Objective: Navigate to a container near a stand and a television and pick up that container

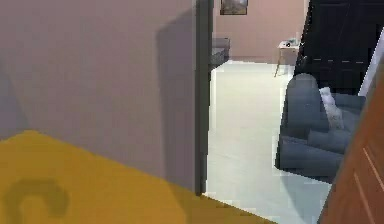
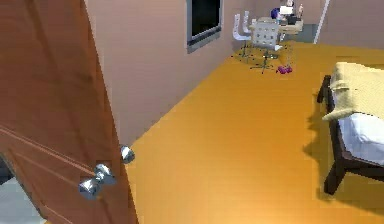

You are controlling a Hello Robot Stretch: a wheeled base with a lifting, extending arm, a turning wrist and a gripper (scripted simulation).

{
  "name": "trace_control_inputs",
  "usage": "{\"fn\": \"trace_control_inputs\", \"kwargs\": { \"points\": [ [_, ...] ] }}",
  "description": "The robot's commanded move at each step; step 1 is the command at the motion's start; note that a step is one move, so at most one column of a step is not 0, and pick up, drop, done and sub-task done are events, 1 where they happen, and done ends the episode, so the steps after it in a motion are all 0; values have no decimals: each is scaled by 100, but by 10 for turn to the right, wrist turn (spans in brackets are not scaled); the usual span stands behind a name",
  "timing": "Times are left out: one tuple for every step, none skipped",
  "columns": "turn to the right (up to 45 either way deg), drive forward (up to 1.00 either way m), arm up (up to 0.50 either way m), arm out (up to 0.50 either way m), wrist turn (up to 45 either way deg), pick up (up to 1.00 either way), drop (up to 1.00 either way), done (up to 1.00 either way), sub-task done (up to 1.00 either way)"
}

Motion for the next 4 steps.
{"fn": "trace_control_inputs", "kwargs": {
  "points": [
    [120,0,0,0,0,0,0,0,0],
    [0,100,0,0,0,0,0,0,0],
    [150,0,0,0,0,0,0,0,0],
    [0,15,0,0,0,0,0,0,0]
  ]
}}
